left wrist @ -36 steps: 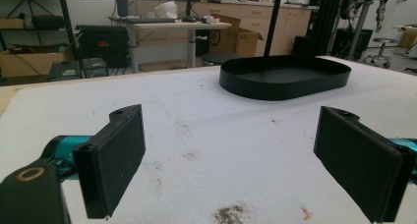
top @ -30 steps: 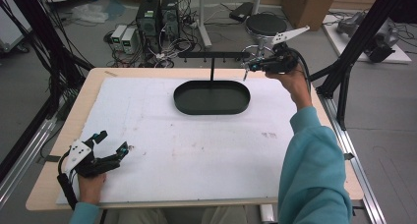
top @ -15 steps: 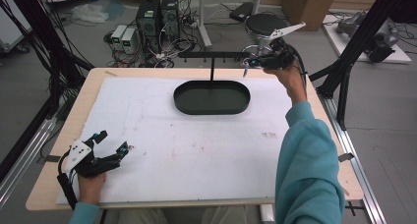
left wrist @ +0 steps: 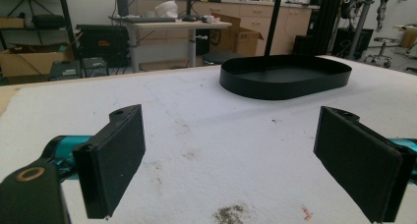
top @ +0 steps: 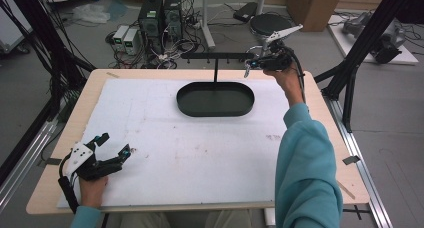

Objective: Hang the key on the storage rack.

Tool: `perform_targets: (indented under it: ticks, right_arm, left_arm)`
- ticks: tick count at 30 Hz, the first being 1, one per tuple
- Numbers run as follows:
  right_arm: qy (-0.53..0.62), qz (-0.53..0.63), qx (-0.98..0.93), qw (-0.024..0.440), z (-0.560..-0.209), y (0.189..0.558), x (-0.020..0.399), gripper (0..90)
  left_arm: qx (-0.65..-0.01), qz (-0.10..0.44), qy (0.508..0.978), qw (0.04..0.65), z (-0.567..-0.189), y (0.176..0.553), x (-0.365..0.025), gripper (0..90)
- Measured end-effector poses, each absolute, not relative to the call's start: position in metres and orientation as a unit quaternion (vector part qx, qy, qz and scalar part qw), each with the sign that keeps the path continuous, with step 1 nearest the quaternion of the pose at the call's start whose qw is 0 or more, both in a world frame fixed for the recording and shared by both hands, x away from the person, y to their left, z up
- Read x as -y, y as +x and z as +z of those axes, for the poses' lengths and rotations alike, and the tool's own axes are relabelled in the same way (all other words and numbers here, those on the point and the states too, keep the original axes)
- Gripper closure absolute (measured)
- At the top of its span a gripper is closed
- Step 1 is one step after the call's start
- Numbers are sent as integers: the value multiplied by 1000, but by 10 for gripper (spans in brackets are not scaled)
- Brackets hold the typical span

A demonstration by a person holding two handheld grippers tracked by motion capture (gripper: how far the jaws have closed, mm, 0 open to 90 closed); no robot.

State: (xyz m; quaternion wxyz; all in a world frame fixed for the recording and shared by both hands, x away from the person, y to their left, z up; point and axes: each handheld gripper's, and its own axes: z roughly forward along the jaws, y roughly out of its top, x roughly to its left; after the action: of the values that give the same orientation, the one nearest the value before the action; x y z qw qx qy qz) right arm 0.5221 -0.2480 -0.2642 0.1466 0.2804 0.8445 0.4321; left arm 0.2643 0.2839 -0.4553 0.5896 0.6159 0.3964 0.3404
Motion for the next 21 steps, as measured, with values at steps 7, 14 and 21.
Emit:
perform_targets:
  ticks: [7,14,21]
  right_arm:
    - [295,426,-839,168,-273,526,243,893]
    - [301,427,-835,174,-274,527,243,893]
    - [303,427,-833,179,-274,528,245,893]
  left_arm:
    - [-396,340,616,590,-455,264,-284,125]
    - [-398,339,616,589,-455,265,-284,125]
    - [-397,340,617,588,-455,265,-284,125]
